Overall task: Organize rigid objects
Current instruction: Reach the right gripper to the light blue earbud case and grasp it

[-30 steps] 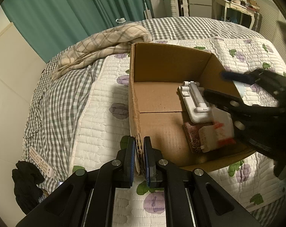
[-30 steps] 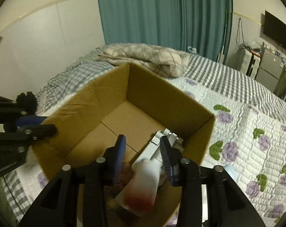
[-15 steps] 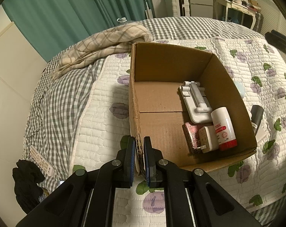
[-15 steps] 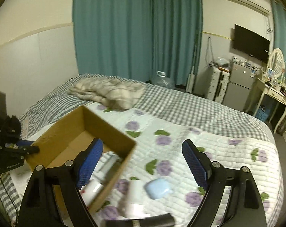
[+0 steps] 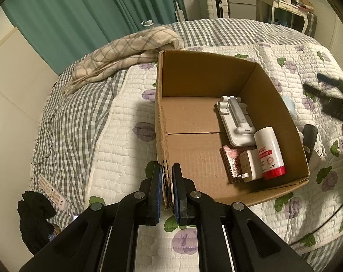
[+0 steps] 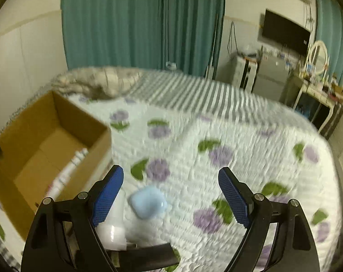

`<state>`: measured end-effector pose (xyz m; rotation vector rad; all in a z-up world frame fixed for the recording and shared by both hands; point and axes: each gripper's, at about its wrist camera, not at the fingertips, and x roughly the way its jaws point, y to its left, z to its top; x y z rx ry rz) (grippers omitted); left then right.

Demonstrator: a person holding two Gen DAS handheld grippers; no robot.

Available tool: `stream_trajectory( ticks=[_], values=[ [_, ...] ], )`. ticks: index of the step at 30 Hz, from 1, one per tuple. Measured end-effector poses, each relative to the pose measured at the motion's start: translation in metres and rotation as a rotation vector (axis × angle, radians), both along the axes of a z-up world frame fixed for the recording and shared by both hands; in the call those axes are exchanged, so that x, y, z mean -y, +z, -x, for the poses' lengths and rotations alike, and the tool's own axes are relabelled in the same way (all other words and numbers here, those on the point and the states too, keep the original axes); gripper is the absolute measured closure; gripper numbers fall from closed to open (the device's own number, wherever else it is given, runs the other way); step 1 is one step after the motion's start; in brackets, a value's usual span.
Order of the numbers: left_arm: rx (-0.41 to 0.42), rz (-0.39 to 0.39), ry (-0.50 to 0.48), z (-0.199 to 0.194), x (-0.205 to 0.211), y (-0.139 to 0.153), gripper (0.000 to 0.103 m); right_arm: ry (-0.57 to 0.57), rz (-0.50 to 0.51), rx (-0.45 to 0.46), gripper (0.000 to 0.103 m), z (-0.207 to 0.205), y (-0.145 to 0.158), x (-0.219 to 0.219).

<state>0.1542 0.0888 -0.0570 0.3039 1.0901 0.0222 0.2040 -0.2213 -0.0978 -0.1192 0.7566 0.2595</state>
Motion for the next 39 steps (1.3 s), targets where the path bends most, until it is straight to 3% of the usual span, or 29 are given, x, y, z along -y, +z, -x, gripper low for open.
stream_trajectory(
  ticks=[7,12,18,29,33,36,39],
  values=[
    [-0.002,-0.001,0.006,-0.001,-0.001,-0.001,0.095,0.02,0.079,-0.118,0.017,-0.009,-0.047,-0.008],
    [-0.002,0.0,0.007,-0.001,-0.001,-0.001,0.095,0.045,0.082,-0.146,0.018,-0.013,-0.056,-0.013],
    [-0.003,0.0,0.005,-0.001,-0.001,-0.001,0.095,0.059,0.031,-0.203,0.028,-0.022,-0.066,-0.01],
    [-0.002,-0.004,0.007,0.0,-0.001,-0.002,0.095,0.095,0.021,-0.23,0.031,-0.032,-0.075,-0.021],
    [-0.001,-0.006,0.007,0.0,-0.001,-0.002,0.095,0.101,0.022,-0.23,0.037,-0.033,-0.076,-0.023],
    [-0.002,-0.004,0.007,0.0,-0.001,-0.002,0.095,0.109,0.022,-0.225,0.048,-0.032,-0.076,-0.024],
    [-0.001,-0.004,0.007,0.0,-0.001,-0.002,0.095,0.109,0.027,-0.217,0.048,-0.031,-0.075,-0.024]
  ],
)
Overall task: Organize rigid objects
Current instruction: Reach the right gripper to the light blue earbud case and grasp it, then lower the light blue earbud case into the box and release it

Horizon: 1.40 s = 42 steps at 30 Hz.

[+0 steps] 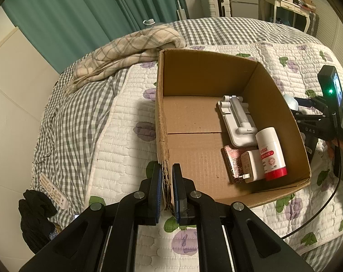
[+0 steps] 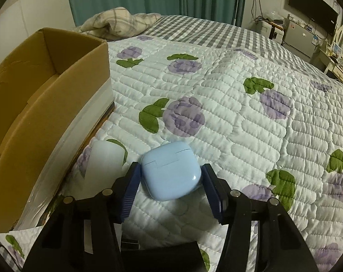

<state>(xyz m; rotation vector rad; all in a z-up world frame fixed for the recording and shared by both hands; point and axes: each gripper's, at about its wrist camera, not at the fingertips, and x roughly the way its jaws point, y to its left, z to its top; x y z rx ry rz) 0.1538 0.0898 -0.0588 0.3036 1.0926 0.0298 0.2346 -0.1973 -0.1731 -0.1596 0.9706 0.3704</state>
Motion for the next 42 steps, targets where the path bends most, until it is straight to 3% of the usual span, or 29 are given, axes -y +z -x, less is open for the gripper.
stream_trajectory(
  ticks=[10,16,24,28,31,36,42],
  values=[
    [0.001,-0.008,-0.001,0.0,0.0,0.0,0.095,-0.046,0.003,0.078,0.049,0.011,0.016,0.007],
    [0.0,-0.011,-0.002,0.0,0.0,0.001,0.095,-0.052,-0.023,0.127,0.049,0.021,0.043,0.011],
    [0.001,-0.011,-0.002,-0.001,0.0,0.0,0.095,-0.037,-0.038,0.291,0.049,0.04,0.126,0.013],
    [0.001,-0.01,0.0,-0.001,0.0,0.0,0.095,0.015,-0.064,0.387,0.049,0.056,0.179,0.001],
    [0.001,-0.011,-0.001,-0.001,0.0,0.0,0.095,0.064,-0.087,0.411,0.049,0.067,0.199,-0.015],
    [0.001,-0.011,-0.002,-0.001,0.0,0.0,0.095,0.163,-0.14,0.38,0.049,0.078,0.2,-0.055],
    [0.003,-0.009,-0.003,-0.002,0.002,0.001,0.095,0.246,-0.147,0.294,0.049,0.082,0.166,-0.104]
  ],
)
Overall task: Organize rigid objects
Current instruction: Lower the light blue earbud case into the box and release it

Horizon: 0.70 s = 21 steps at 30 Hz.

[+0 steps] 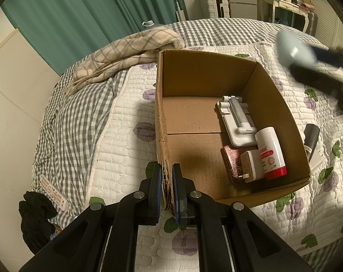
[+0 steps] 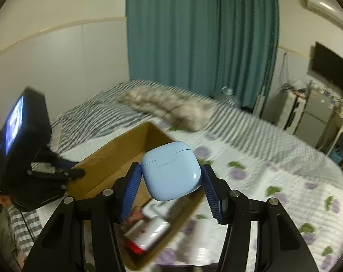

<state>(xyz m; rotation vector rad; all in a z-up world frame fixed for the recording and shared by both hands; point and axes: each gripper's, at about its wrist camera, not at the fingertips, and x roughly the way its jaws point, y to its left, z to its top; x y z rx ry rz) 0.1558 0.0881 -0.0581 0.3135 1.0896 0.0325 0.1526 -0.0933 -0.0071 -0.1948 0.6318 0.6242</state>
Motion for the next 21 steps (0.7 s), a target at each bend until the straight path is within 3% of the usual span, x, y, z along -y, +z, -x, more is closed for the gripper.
stream_trajectory(
  ticks=[13,21],
  values=[
    [0.005,0.008,0.0,-0.002,0.002,-0.001,0.095,0.066,0.114,-0.17,0.049,-0.009,-0.074,-0.049],
    [0.006,0.008,0.0,-0.002,0.002,-0.001,0.095,0.072,0.077,-0.215,0.047,-0.012,-0.084,-0.045]
  ],
)
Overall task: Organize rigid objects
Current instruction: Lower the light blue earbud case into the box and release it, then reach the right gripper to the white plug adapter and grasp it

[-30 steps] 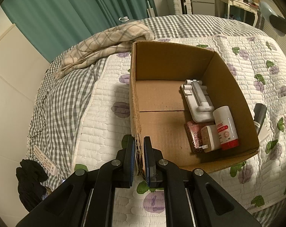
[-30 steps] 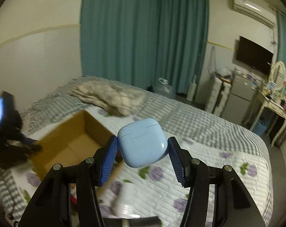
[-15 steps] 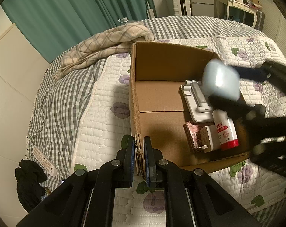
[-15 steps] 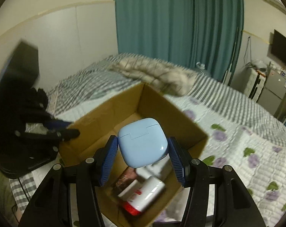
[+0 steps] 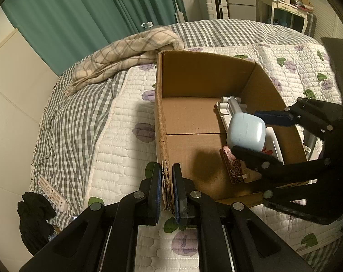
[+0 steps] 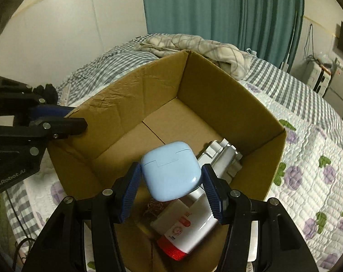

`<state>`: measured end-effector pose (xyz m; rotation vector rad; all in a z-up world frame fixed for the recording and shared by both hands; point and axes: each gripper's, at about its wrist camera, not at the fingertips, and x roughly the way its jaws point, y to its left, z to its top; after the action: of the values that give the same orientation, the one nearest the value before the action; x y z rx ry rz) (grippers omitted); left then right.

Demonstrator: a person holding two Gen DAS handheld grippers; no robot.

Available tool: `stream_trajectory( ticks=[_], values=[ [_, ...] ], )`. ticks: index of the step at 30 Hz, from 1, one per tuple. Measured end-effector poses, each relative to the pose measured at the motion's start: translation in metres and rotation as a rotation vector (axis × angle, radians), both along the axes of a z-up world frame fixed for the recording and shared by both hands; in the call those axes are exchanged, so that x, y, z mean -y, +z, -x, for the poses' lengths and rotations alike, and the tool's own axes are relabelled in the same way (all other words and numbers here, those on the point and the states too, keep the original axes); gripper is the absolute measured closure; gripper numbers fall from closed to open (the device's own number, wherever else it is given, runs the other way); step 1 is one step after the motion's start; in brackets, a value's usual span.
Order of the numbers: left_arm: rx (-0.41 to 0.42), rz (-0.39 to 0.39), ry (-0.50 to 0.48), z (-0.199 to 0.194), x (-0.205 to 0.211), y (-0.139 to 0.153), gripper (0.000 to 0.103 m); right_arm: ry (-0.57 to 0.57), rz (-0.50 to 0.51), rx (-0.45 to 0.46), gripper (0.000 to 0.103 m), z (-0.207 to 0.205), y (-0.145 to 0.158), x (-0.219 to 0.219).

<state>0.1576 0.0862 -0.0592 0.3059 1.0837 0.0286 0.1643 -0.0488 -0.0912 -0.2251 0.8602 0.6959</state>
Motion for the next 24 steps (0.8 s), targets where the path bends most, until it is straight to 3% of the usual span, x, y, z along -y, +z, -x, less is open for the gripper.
stream_trajectory(
  ticks=[1,3,18,24],
  values=[
    [0.0,0.0,0.0,0.0,0.0,0.0,0.095,-0.009,-0.014,0.007,0.033,0.0,0.004,0.003],
    [-0.002,0.003,0.0,0.0,0.0,0.0,0.095,-0.051,-0.032,0.041,0.017,0.001,0.014,0.014],
    [-0.005,0.006,0.001,0.0,0.002,-0.001,0.095,-0.31,-0.026,0.263,0.009,0.02,0.116,0.128],
    [-0.004,0.005,0.0,0.0,0.002,-0.001,0.095,-0.379,0.0,0.304,0.004,0.046,0.129,0.155]
  ],
)
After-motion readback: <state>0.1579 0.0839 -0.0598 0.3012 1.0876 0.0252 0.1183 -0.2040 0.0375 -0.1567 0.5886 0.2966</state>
